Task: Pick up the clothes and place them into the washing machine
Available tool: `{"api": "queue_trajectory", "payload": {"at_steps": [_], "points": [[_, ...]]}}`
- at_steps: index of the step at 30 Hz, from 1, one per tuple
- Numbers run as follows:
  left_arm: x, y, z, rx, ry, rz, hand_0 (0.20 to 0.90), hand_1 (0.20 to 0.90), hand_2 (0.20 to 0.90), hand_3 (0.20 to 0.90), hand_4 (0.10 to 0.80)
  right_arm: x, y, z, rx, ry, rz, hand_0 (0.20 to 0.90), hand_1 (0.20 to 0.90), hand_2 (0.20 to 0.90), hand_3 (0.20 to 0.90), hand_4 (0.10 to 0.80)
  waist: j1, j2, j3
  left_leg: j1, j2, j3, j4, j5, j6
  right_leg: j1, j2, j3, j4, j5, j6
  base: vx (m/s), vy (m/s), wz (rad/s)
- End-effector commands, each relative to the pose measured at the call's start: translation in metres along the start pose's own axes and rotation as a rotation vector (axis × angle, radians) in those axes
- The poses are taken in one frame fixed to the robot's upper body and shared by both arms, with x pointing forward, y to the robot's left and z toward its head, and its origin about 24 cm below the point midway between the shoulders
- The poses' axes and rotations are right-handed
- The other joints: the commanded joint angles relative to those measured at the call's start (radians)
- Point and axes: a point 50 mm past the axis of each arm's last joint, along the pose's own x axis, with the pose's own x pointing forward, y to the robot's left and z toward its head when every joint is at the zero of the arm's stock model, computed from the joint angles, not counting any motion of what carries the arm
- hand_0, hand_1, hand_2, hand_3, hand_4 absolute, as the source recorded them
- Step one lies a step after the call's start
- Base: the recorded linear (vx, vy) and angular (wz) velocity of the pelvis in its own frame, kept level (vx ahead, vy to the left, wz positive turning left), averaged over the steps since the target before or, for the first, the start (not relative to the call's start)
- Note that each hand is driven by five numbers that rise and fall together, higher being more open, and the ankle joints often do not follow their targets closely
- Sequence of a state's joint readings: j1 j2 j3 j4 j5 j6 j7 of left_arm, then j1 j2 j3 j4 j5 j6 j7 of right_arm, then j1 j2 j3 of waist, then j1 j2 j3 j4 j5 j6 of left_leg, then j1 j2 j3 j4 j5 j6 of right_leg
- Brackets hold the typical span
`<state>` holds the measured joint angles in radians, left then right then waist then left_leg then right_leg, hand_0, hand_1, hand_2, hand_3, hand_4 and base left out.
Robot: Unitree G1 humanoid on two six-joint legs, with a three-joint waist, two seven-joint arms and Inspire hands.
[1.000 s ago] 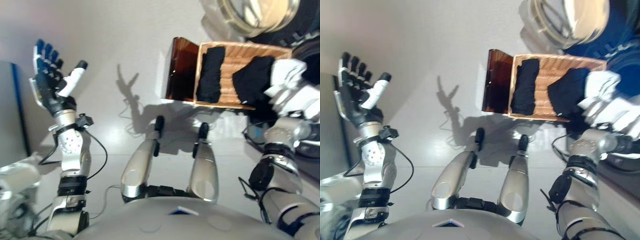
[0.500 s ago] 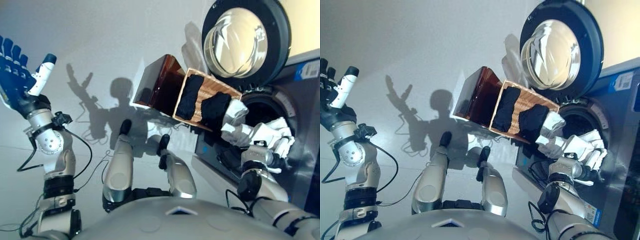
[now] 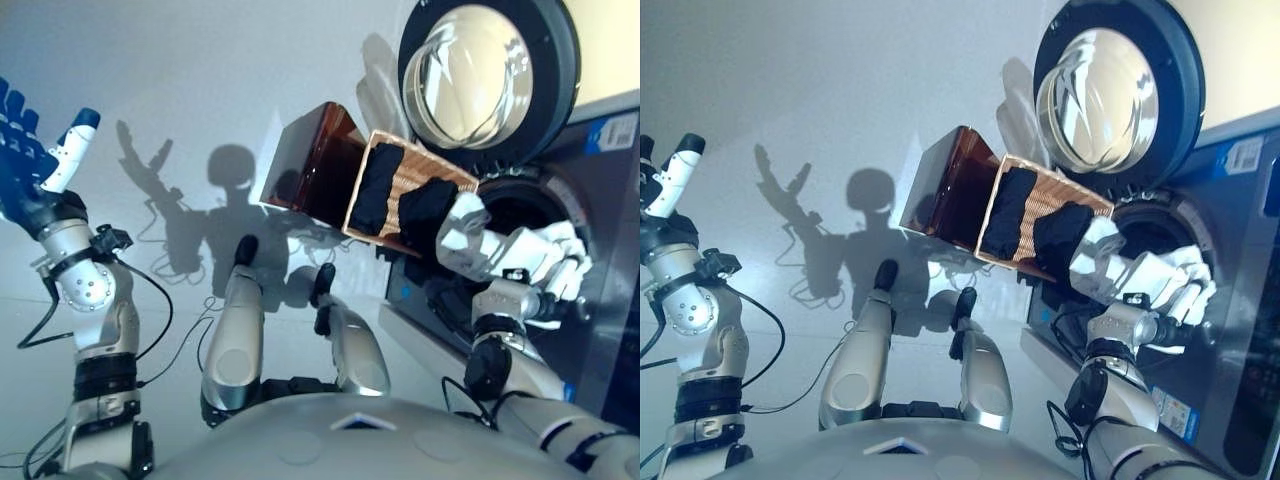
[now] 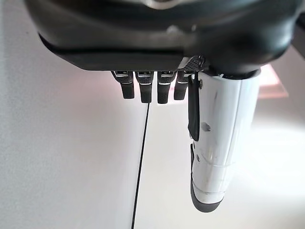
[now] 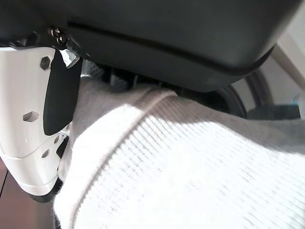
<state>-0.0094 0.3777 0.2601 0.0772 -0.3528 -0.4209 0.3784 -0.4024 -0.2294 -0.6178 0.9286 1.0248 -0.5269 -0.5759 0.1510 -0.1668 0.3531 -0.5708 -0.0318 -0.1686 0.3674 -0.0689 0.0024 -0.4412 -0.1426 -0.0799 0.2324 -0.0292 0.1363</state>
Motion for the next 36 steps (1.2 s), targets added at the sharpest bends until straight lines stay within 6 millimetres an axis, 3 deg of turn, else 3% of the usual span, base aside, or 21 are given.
{"api": "queue_trajectory", "payload": {"at_steps": [1,8,16,21,24,26,30,31,36], "points": [[0.009,0.001,0.053,-0.075,-0.303,0.008,0.900,0.900,0.900,0.900,0.800,0.007,0.035,0.076,0.065,-0.358,0.166,0.200,0.200,0.200,0.200,0.300,-0.019,0.058,-0.031,-0.057,-0.030,-0.010,0.066,-0.051,-0.039,-0.115,0.043,0.002,0.121,-0.048,-0.067,-0.056,0.027,-0.16],[0.006,-0.008,0.058,-0.148,-0.329,0.049,0.900,0.900,0.900,0.900,0.800,-0.006,0.055,0.071,0.107,-0.358,0.202,0.200,0.200,0.200,0.200,0.300,-0.027,0.104,-0.058,-0.236,-0.024,0.005,0.275,-0.138,-0.031,-0.320,0.053,0.010,0.334,-0.121,-0.081,-0.028,0.016,-0.05],[0.003,-0.013,0.063,-0.164,-0.351,0.053,0.900,0.900,0.900,0.900,0.800,-0.019,0.077,0.074,0.182,-0.369,0.233,0.200,0.200,0.200,0.200,0.300,-0.032,0.130,-0.077,-0.293,-0.024,0.012,0.355,-0.198,-0.020,-0.403,0.054,0.018,0.436,-0.176,-0.083,0.030,0.001,0.00],[0.003,-0.015,0.067,-0.150,-0.369,0.046,0.900,0.900,0.900,0.900,0.800,-0.031,0.106,0.092,0.257,-0.408,0.288,0.200,0.200,0.200,0.200,0.300,-0.031,0.144,-0.080,-0.314,-0.028,0.035,0.344,-0.179,-0.018,-0.436,0.049,0.029,0.437,-0.159,-0.089,-0.019,0.001,-0.06],[0.004,-0.018,0.071,-0.149,-0.387,0.033,0.900,0.900,0.900,0.900,0.800,-0.045,0.135,0.113,0.326,-0.445,0.347,0.200,0.200,0.200,0.200,0.300,-0.028,0.167,-0.073,-0.327,-0.030,0.055,0.332,-0.167,-0.016,-0.464,0.049,0.048,0.441,-0.151,-0.091,-0.011,0.026,-0.08],[0.004,-0.020,0.071,-0.155,-0.386,0.034,0.900,0.900,0.900,0.900,0.800,-0.047,0.141,0.117,0.340,-0.450,0.352,0.200,0.200,0.200,0.200,0.300,-0.028,0.173,-0.071,-0.334,-0.031,0.059,0.333,-0.166,-0.016,-0.475,0.048,0.055,0.446,-0.151,-0.091,-0.021,0.024,-0.09],[0.002,-0.024,0.072,-0.160,-0.384,0.022,0.900,0.900,0.900,0.900,0.800,-0.056,0.160,0.135,0.362,-0.480,0.363,0.200,0.200,0.200,0.200,0.300,-0.028,0.210,-0.067,-0.352,-0.033,0.082,0.338,-0.164,-0.015,-0.509,0.048,0.079,0.472,-0.157,-0.098,-0.017,0.033,-0.12],[0.001,-0.024,0.073,-0.160,-0.388,0.010,0.900,0.900,0.900,0.900,0.800,-0.059,0.168,0.148,0.368,-0.507,0.370,0.200,0.200,0.200,0.200,0.300,-0.027,0.230,-0.066,-0.354,-0.031,0.091,0.336,-0.162,-0.016,-0.520,0.048,0.091,0.480,-0.158,-0.100,-0.013,0.028,-0.13],[0.000,-0.024,0.073,-0.191,-0.385,0.049,0.900,0.900,0.900,0.900,0.800,-0.066,0.180,0.163,0.359,-0.548,0.375,0.200,0.200,0.200,0.200,0.300,-0.029,0.285,-0.058,-0.350,-0.028,0.125,0.336,-0.160,-0.016,-0.535,0.055,0.125,0.500,-0.171,-0.107,-0.024,0.035,-0.10]]}}
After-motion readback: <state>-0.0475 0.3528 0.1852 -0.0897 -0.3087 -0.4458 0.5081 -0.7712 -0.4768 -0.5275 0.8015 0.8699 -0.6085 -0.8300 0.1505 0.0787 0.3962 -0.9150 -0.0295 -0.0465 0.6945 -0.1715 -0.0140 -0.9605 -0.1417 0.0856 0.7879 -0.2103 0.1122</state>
